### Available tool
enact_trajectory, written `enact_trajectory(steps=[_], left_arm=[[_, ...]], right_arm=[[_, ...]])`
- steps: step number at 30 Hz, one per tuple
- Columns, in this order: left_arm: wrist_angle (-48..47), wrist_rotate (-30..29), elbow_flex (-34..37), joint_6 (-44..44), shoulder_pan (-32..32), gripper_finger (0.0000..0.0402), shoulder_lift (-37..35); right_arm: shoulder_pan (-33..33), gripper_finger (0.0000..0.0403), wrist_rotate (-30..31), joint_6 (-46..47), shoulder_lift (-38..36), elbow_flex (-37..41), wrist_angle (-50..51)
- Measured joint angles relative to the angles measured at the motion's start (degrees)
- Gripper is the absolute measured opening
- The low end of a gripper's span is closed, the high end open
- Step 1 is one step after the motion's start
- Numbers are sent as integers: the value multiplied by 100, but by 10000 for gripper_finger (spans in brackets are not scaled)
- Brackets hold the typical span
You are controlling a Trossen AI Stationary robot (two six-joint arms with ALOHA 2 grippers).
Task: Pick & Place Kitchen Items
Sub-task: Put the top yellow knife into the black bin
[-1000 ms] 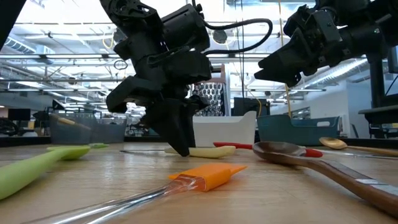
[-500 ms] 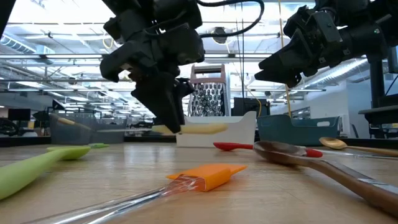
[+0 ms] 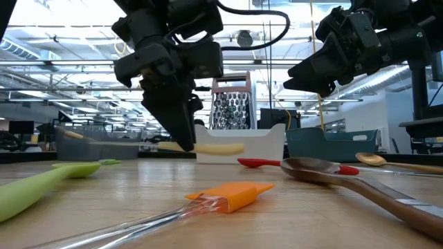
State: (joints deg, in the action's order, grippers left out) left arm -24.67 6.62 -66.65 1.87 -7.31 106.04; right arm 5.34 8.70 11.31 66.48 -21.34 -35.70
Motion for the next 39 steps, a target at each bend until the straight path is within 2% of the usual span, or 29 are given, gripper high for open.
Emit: enact_trajectory(steps=[10, 19, 24, 39], left_arm=[[-311, -118, -12, 480, 2, 56, -149], [-1144, -942, -13, 947, 15, 56, -1094], [-1552, -1172, -15, 1229, 69, 56, -1580], [-2868, -1730, -9, 1528, 626, 56, -2097]], right_arm=[[0, 224, 1, -46, 0, 0, -2], [0, 224, 13, -192, -2, 1, -20], [0, 224, 14, -194, -2, 4, -7], [0, 224, -137, -345, -2, 2, 42]])
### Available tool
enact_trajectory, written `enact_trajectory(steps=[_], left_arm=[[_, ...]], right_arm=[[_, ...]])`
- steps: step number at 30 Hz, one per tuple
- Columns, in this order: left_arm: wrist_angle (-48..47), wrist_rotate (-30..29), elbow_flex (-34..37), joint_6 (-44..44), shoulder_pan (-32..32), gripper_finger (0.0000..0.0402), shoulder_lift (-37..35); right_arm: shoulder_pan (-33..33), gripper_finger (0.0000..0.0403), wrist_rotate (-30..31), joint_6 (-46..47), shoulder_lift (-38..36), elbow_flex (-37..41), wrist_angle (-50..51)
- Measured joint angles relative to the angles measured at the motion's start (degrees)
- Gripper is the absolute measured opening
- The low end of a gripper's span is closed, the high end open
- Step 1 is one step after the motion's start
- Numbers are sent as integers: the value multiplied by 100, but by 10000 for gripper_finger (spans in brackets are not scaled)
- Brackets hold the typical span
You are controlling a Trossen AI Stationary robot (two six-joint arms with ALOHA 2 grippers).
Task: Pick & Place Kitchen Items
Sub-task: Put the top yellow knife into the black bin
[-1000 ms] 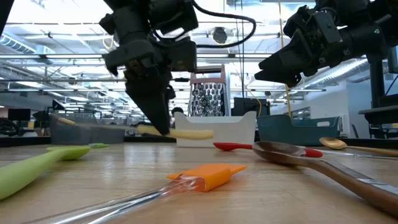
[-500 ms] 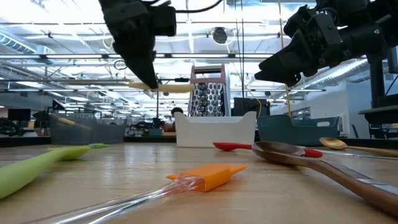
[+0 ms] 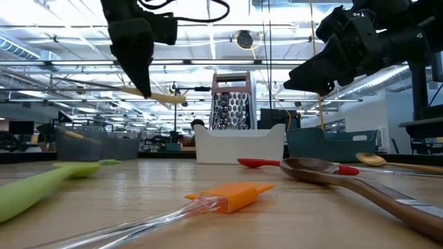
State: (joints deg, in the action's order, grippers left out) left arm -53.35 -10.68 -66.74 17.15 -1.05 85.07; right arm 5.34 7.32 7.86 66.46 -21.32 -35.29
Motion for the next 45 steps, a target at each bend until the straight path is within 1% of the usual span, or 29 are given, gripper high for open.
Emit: enact_trajectory(steps=[3, 9, 16, 20, 27, 32, 36, 45], left_arm=[[-80, -42, -2, 19, 159, 56, 1], [-181, -50, -2, 29, 503, 56, -28], [-661, -623, -2, 405, 875, 56, -30], [-783, -686, -2, 467, 1123, 56, -30], [-779, -701, -2, 654, 1542, 56, -30], [-782, -791, -2, 686, 1881, 56, -30], [-796, -791, -2, 679, 2153, 56, -30], [-810, -793, -2, 543, 2719, 56, -30]], right_arm=[[0, 224, -23, -39, 0, 0, -28], [0, 224, -12, -461, 0, 0, -196], [0, 224, 3, -722, 0, 0, -664], [0, 224, 38, -713, 0, 0, -885], [0, 224, 606, -818, 0, 0, -978], [0, 224, 616, -935, 14, -169, -1015], [-2, 224, 615, -1106, 252, -430, -988], [-130, 224, 613, -1182, 1404, -1362, -997]])
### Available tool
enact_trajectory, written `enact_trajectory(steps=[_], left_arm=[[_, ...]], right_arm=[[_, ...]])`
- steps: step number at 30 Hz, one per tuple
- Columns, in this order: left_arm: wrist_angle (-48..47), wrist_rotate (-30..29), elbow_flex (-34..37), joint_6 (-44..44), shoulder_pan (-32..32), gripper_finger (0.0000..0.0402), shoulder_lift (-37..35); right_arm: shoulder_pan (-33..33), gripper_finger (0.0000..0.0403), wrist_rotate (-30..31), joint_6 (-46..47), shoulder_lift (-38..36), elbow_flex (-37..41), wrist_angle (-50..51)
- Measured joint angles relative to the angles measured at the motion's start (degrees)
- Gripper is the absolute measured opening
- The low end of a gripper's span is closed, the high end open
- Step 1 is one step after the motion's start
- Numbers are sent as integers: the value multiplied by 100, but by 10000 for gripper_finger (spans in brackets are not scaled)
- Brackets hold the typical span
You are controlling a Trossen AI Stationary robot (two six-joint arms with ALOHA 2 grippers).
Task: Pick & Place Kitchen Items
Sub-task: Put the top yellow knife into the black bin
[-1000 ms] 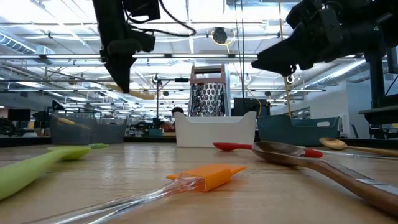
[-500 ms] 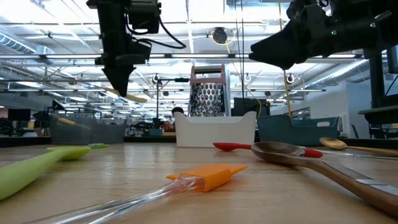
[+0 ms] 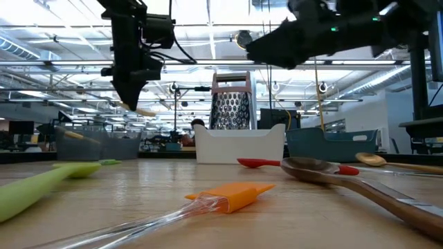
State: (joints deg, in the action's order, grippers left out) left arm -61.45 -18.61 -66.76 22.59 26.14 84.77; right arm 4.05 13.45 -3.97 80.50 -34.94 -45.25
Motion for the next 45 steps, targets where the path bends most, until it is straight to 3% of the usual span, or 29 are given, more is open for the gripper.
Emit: enact_trajectory(steps=[20, 32, 45], left_arm=[[72, -280, 0, -623, 1224, 56, 2], [634, -400, 2, -1424, 1746, 56, 42], [488, -219, 2, -1917, 2005, 56, 488]], right_arm=[[-403, 224, -4, 24, 1724, -1601, 9], [-406, 224, -4, 24, 2021, -1892, -28], [-406, 224, -4, 24, 2017, -1890, 87]])
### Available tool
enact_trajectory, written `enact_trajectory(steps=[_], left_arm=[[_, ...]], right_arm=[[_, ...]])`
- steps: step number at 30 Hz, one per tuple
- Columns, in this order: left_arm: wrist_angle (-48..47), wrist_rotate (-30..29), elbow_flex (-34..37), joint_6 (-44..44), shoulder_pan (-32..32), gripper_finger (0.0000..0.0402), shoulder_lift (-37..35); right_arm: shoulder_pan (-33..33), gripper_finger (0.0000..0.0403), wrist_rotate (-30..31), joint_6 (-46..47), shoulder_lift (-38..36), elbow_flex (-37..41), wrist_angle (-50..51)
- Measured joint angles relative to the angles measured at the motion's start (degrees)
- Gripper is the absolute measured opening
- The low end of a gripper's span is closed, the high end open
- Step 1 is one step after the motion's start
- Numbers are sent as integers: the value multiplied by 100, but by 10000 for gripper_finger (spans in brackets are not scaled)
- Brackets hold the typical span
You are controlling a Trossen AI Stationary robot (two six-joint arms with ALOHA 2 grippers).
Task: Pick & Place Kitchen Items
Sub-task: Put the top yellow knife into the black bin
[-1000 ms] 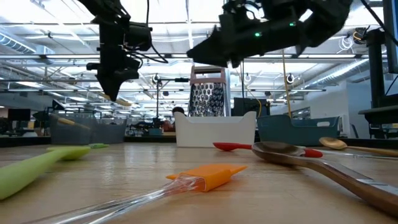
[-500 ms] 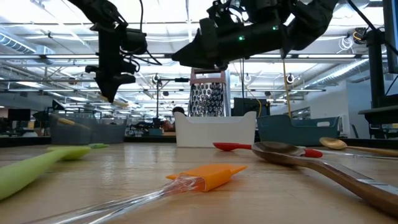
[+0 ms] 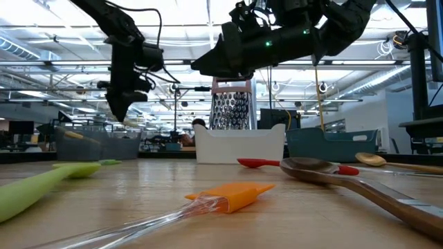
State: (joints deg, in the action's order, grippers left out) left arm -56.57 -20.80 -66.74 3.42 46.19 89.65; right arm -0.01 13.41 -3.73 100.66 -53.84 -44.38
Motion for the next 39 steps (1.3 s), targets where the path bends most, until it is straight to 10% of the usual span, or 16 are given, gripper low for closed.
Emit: enact_trajectory(steps=[27, 39], left_arm=[[455, -177, 4, -997, 181, 57, 1455], [432, -175, 4, -782, 236, 119, 1464]], right_arm=[[0, 224, -2, 0, 0, 2, 2], [0, 224, -2, -7, 0, 7, 3]])
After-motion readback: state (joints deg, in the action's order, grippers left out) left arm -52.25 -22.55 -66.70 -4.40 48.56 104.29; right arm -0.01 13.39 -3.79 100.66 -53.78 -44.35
